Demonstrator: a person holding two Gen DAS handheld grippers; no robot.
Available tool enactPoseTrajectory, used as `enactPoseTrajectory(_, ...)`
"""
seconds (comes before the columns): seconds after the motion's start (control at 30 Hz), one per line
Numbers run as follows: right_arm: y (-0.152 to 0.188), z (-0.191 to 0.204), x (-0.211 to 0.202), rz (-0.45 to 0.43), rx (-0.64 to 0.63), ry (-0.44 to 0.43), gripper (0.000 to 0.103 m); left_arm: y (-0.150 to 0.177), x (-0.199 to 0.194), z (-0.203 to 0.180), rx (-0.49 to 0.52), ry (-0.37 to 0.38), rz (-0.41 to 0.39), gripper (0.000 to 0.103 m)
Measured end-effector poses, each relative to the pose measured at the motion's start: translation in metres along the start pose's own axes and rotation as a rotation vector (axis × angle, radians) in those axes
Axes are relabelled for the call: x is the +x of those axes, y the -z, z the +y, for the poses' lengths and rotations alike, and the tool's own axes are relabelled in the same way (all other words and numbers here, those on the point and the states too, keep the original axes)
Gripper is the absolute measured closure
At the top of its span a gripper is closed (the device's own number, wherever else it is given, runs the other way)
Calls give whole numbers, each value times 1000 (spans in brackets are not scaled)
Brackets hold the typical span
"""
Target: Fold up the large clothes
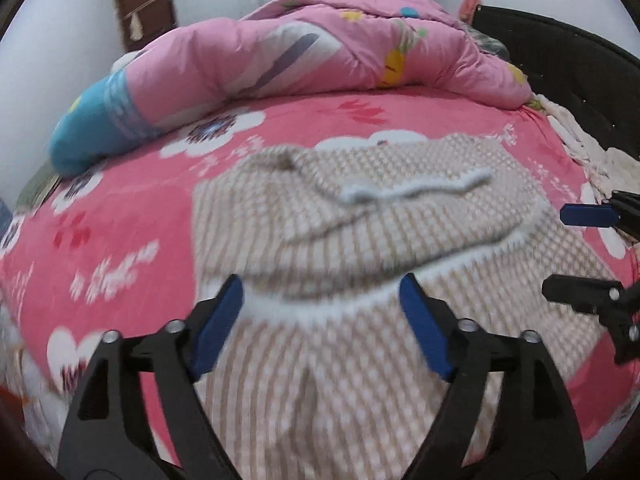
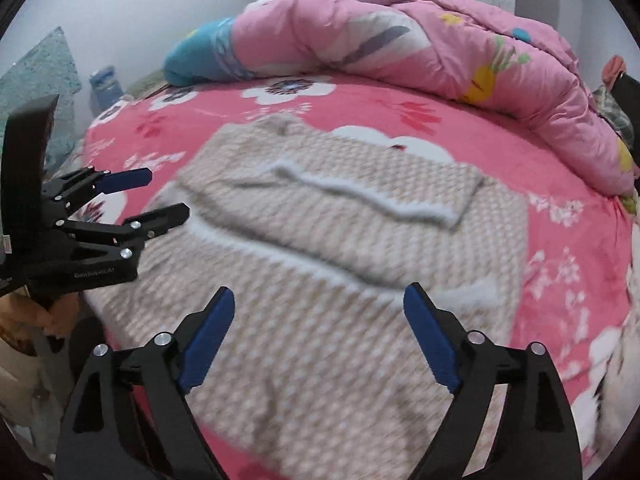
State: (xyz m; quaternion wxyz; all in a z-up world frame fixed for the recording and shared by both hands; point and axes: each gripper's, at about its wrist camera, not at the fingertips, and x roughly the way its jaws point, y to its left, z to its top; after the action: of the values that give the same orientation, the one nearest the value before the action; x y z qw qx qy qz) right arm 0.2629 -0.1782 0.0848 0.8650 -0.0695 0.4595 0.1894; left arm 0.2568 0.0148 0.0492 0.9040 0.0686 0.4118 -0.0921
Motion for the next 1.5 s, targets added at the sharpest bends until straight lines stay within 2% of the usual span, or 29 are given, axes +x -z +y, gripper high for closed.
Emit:
enactPoseTrajectory(0.13,23,23,-7,-12,-9,35,17,31,-4,-1,-34,-39,42,20)
enactPoseTrajectory(0.27,38,27,-7,-6,29,70,16,51,5,-2,-45,-93,79,19)
enactPoseTrajectory(0.43,47,23,-7,2,86,91,16,64,22,2,-100,-97,132,19)
enactPoseTrajectory(0.5,51,22,-3,13,110,93,16,68,27,8,-145,-76,148,19)
enactPoseTrajectory(0.73,53,22,8,44,126,95,16,69,34,11,-153,-70,137,13)
enactPoseTrajectory(1.0,58,25,33,121,141,93,16,70,37,11,-165,-57,131,12)
enactPoseTrajectory(1.27,59,19,34,132,196,59,16,71,37,11,-169,-58,132,12)
enactPoseTrajectory(1.5,53,23,22,94,198,26,16,71,37,11,-173,-61,132,12)
